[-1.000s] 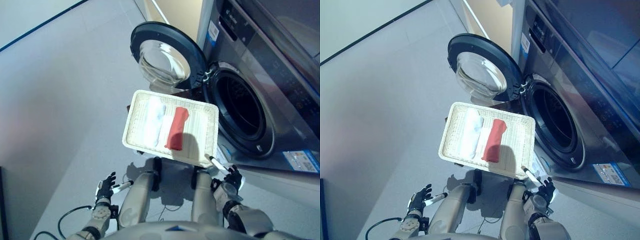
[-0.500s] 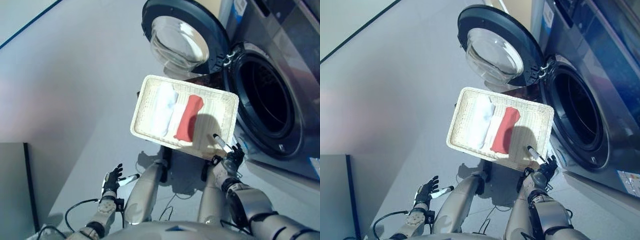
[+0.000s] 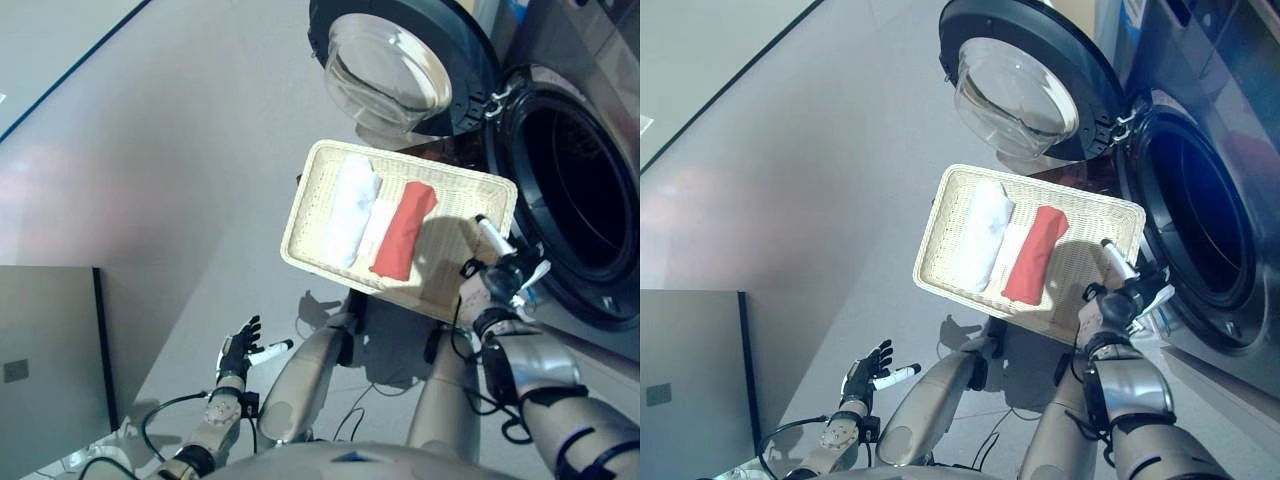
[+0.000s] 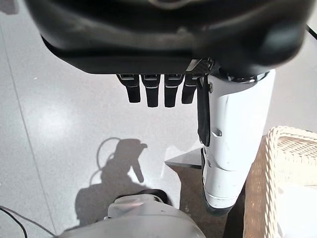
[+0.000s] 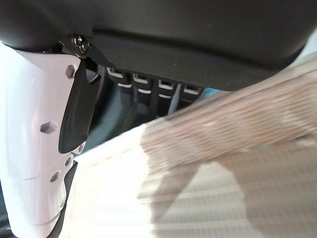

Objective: Pick up the clothes and place them into the washing machine

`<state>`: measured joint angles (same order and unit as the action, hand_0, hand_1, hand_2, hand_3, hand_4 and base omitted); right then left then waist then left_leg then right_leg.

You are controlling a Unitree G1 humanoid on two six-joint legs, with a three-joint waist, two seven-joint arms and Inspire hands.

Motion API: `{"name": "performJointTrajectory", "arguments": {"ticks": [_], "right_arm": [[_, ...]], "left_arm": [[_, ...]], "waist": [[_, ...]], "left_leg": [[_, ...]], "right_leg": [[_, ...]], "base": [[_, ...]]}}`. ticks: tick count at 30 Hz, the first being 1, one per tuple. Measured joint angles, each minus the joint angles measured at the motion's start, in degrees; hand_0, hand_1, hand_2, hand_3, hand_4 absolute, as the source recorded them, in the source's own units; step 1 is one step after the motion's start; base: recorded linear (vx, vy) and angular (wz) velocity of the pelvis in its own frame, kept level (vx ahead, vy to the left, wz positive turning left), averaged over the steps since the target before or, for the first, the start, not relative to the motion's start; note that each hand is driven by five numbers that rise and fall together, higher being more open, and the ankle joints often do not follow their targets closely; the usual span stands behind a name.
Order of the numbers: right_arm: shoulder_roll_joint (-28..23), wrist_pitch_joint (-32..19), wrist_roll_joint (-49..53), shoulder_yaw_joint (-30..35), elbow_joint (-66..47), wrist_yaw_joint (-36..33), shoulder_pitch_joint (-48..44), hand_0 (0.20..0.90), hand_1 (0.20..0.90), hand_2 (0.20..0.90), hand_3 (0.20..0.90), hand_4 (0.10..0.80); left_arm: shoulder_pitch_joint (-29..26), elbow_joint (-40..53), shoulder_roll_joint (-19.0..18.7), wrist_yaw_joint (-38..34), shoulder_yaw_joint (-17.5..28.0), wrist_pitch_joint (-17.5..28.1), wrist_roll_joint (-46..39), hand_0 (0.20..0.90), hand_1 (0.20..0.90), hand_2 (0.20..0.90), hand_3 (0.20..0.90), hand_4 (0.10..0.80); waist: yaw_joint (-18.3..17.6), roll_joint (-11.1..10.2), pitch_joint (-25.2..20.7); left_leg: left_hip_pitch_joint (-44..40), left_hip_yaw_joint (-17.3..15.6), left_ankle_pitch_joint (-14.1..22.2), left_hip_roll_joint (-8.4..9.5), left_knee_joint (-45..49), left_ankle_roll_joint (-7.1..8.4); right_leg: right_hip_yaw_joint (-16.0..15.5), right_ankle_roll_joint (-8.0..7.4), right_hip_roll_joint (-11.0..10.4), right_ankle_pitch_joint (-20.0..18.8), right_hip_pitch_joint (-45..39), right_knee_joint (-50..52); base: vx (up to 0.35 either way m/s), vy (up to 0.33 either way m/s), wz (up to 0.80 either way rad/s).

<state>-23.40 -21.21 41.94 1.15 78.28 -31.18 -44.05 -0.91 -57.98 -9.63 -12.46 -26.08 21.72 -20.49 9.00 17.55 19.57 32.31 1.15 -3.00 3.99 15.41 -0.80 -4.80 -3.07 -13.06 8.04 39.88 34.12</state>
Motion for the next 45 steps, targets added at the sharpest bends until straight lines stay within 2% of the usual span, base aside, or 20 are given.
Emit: {"name": "performJointTrajectory", "arguments": {"ticks": [5,8,13,20,25,29,37,38,39,40,41,45], "right_arm": [[-3.2,0.0,0.1,0.0,-0.5,-0.1,-4.1,0.900,0.900,0.900,0.900,0.800],[-2.9,0.0,0.1,-0.3,-0.5,0.0,-4.2,0.900,0.900,0.900,0.900,0.800],[0.2,-0.2,0.1,0.0,1.4,0.1,-2.1,0.900,0.900,0.900,0.900,0.800],[4.3,-0.3,0.2,0.0,2.0,0.3,5.8,0.900,0.900,0.900,0.900,0.800],[7.6,-0.1,0.1,-0.8,2.4,0.1,11.1,0.900,0.900,0.900,0.900,0.800],[7.9,0.1,-1.7,-1.8,3.3,0.0,11.9,0.900,0.900,0.900,0.900,0.800],[7.8,1.1,-5.7,-4.1,4.0,-0.1,9.9,0.900,0.900,0.900,0.900,0.800],[8.0,1.3,-5.8,-5.1,4.0,-0.2,9.4,0.837,0.837,0.837,0.837,0.755],[8.0,1.3,-6.0,-5.5,4.1,-0.3,9.3,0.826,0.826,0.826,0.826,0.747],[7.9,1.3,-6.3,-5.8,4.1,-0.2,9.3,0.584,0.584,0.584,0.584,0.575],[7.8,1.3,-6.7,-5.8,4.1,-0.2,9.1,0.538,0.538,0.538,0.538,0.541],[7.5,1.4,-6.8,-6.1,4.2,-0.4,9.1,0.529,0.529,0.529,0.529,0.535]], "left_arm": [[0.2,0.5,0.1,1.0,-1.0,0.0,-0.5,0.900,0.900,0.900,0.900,0.800],[0.2,0.6,0.1,1.0,-1.2,0.0,-0.5,0.900,0.900,0.900,0.900,0.800],[-0.5,-0.3,0.4,0.9,-1.5,-0.1,-0.5,0.900,0.900,0.900,0.900,0.800],[-0.6,-1.0,0.9,0.0,-1.4,-0.1,-0.6,0.900,0.900,0.900,0.900,0.800],[-0.8,-2.0,0.9,-0.3,-0.9,0.3,-0.6,0.900,0.900,0.900,0.900,0.800],[-0.9,-2.4,1.0,-1.4,-0.6,1.2,-0.7,0.900,0.900,0.900,0.900,0.800],[-1.1,-2.3,1.2,-1.6,0.2,1.2,-0.7,0.900,0.900,0.900,0.900,0.800],[-1.1,-2.3,1.2,-1.6,0.2,1.2,-0.6,0.900,0.900,0.900,0.900,0.800],[-1.1,-2.3,1.2,-1.6,0.2,1.2,-0.6,0.900,0.900,0.900,0.900,0.800],[-1.1,-2.3,1.2,-1.6,0.2,1.2,-0.6,0.900,0.900,0.900,0.900,0.800],[-1.1,-2.3,1.2,-1.6,0.2,1.2,-0.6,0.900,0.900,0.900,0.900,0.800],[-1.2,-2.3,1.2,-1.7,0.2,1.2,-0.6,0.900,0.900,0.900,0.900,0.800]], "waist": [[1.1,0.7,-0.5],[1.2,0.7,-0.6],[0.7,0.7,-0.6],[-1.7,0.5,-0.5],[-2.5,-1.2,-1.2],[-2.5,-2.1,-1.5],[-1.6,-2.1,-1.5],[-1.7,-2.1,-1.5],[-1.6,-2.1,-1.5],[-1.6,-2.1,-1.5],[-1.6,-2.1,-1.6],[-1.6,-2.1,-1.6]], "left_leg": [[-0.5,-0.5,-0.7,0.10,-1.6,-0.26],[-1.1,-0.6,-0.9,0.12,-1.9,-0.32],[-3.1,-0.7,-0.9,-0.07,-2.7,-0.35],[-4.1,-0.7,-0.7,-0.25,-2.8,-0.18],[-4.2,-0.7,-0.7,-0.50,-3.4,-0.08],[-3.8,-0.6,-0.8,-1.00,-3.6,0.00],[-2.7,0.5,-1.1,-1.02,-3.5,0.51],[-2.7,0.5,-1.1,-1.03,-3.6,0.52],[-2.6,0.6,-1.1,-1.01,-3.5,0.52],[-2.3,0.7,-1.1,-1.02,-3.5,0.53],[-1.9,0.8,-1.2,-1.02,-3.5,0.58],[-1.1,1.6,-1.4,-1.06,-3.5,0.83]], "right_leg": [[0.5,-0.40,0.0,-0.3,0.5,-0.3],[0.6,-0.70,0.1,-0.4,0.0,-0.5],[0.7,-0.68,0.6,-0.5,-2.0,-1.5],[0.7,-1.04,0.9,-0.6,-3.5,-2.4],[0.7,-1.05,1.3,-0.9,-3.4,-3.0],[0.5,-1.05,1.6,-1.3,-3.4,-3.6],[-0.9,-0.47,1.5,-0.9,-3.1,-3.4],[-1.0,-0.29,1.5,-1.0,-3.0,-3.4],[-1.0,-0.27,1.5,-1.0,-3.0,-3.4],[-1.2,-0.23,1.5,-0.9,-2.8,-3.4],[-1.3,-0.17,1.5,-1.0,-2.5,-3.4],[-2.1,0.23,1.5,-0.9,-2.1,-3.3]], "base": [[0.040,0.007,-0.04],[0.037,0.005,-0.02],[0.022,0.000,-0.06],[-0.004,-0.016,-0.02],[-0.032,-0.031,-0.03],[-0.027,-0.036,0.00],[0.001,-0.009,0.09],[0.000,0.000,0.00],[0.014,-0.004,0.04],[0.006,-0.011,0.05],[0.007,-0.011,0.07],[0.013,-0.009,0.08]]}}
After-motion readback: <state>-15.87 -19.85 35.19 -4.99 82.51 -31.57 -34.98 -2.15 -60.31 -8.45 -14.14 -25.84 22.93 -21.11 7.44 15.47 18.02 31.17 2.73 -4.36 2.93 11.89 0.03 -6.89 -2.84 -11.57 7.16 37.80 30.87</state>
